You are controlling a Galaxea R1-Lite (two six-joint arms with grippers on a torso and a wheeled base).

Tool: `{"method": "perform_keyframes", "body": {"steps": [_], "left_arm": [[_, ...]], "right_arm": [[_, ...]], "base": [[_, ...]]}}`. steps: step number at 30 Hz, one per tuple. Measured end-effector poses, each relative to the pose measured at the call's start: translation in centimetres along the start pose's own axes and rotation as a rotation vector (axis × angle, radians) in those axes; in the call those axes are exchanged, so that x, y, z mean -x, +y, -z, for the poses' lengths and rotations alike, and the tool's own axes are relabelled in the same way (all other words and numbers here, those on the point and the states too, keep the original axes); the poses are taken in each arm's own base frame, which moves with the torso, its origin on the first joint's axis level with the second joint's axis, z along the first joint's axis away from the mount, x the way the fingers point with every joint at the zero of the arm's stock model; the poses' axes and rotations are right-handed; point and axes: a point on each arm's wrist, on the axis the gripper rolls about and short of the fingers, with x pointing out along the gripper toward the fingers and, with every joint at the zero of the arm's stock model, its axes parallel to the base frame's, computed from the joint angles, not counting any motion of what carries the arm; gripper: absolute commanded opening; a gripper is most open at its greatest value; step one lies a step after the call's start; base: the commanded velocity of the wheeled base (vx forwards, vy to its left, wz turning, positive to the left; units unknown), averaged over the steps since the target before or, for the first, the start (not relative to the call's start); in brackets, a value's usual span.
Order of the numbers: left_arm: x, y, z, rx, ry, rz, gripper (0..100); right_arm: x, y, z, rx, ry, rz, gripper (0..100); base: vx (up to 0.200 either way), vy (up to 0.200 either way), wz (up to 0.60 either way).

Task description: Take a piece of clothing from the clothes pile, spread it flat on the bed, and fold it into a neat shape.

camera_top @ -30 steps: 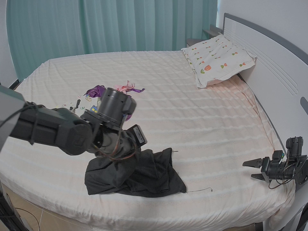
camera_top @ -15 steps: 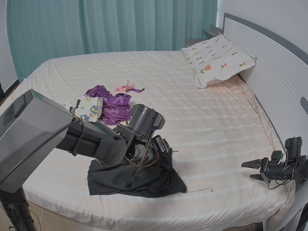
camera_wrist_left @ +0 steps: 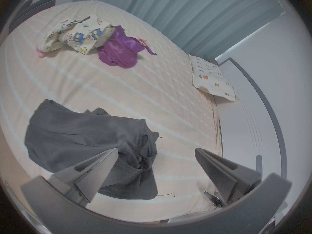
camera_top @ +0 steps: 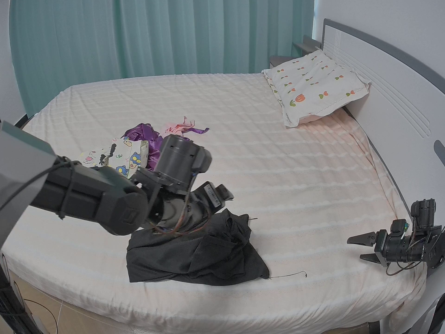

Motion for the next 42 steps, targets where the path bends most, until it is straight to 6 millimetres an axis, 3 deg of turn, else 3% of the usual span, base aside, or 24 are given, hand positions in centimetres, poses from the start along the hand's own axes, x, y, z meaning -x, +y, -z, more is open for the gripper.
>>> {"method": "perform_keyframes", "body": {"steps": [3, 12, 18, 25, 32, 42], "left_arm": [[1.0, 2.4, -0.8, 0.039, 0.015, -0.036, 100], [4.0, 13.1, -2.8, 0.285, 0.031, -0.133, 100], [5.9, 17.6, -1.8, 0.459, 0.002, -0.093, 100], [7.2, 20.1, 0.3, 0.546, 0.072, -0.062, 100], [6.8, 21.1, 0.8, 0.562, 0.075, -0.044, 100], [6.6, 21.6, 1.5, 0.563, 0.103, -0.067, 100]], "right_arm": [[0.0, 0.1, 0.1, 0.002, 0.003, -0.002, 100], [-0.1, 0.3, 0.4, 0.010, 0.010, -0.006, 100], [-0.1, 0.5, 0.8, 0.020, 0.018, -0.010, 100], [0.0, 1.0, 1.0, 0.045, 0.007, -0.028, 100], [0.1, 1.6, 1.8, 0.075, 0.024, -0.047, 100], [0.6, 2.5, 2.5, 0.058, 0.033, -0.075, 100]], "base": [[0.000, 0.000, 0.00], [0.000, 0.000, 0.00], [0.000, 0.000, 0.00], [-0.057, 0.000, 0.00], [-0.200, 0.000, 0.00], [0.000, 0.000, 0.00]]}}
